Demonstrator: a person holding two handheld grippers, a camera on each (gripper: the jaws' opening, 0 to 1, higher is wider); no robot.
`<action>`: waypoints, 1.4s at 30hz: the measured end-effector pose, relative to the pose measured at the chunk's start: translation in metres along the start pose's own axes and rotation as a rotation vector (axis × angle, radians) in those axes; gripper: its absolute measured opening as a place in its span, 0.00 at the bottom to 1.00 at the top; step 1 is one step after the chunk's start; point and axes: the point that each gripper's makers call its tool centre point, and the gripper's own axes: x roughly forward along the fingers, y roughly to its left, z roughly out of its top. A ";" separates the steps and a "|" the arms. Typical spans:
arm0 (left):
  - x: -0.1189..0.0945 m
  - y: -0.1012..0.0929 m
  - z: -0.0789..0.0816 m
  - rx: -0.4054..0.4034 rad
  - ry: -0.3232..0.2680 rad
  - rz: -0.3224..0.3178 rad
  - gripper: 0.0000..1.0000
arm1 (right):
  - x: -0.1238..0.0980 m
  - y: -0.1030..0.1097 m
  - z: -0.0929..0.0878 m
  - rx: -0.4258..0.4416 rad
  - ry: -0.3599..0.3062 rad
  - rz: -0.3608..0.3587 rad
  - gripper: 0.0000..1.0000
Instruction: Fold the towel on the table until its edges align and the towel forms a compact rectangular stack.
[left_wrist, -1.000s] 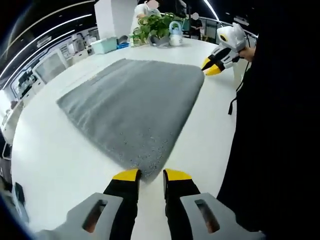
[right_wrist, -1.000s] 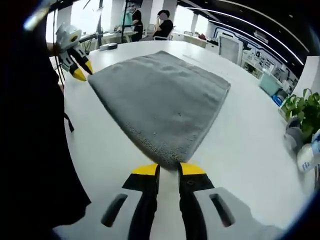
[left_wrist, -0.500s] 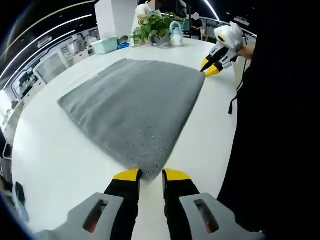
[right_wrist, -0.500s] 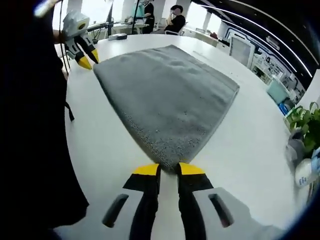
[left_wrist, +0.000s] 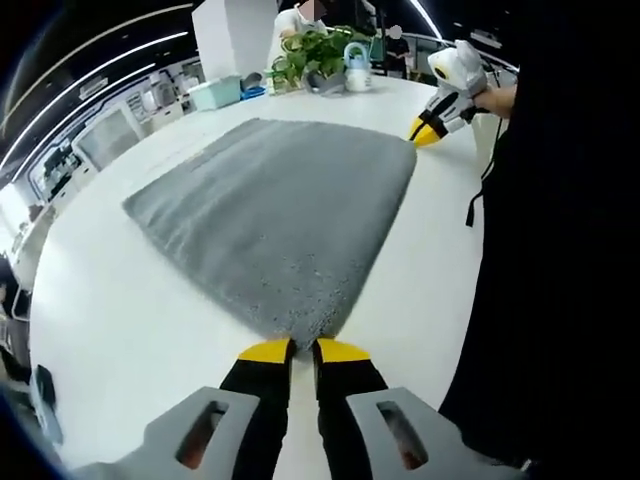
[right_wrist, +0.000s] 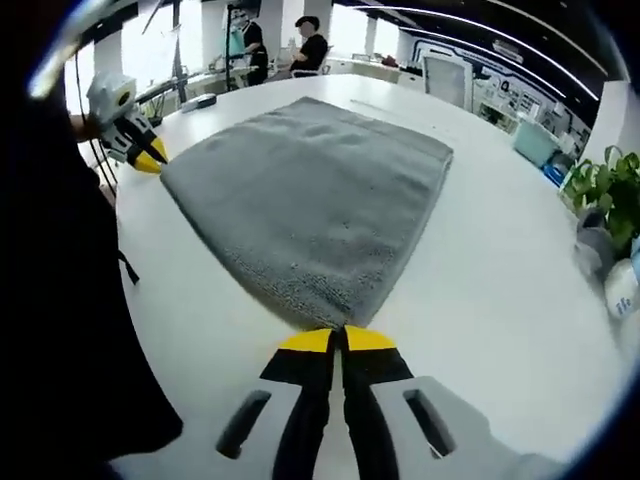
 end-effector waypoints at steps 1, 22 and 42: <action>0.000 0.000 0.000 0.003 0.004 0.003 0.08 | 0.000 -0.001 0.000 0.013 -0.002 -0.001 0.00; -0.004 0.023 0.052 -0.489 -0.262 0.041 0.02 | -0.013 -0.021 0.046 0.605 -0.405 -0.006 0.00; -0.053 0.051 0.116 -0.780 -0.693 0.041 0.02 | -0.061 -0.045 0.093 0.847 -0.804 0.094 0.00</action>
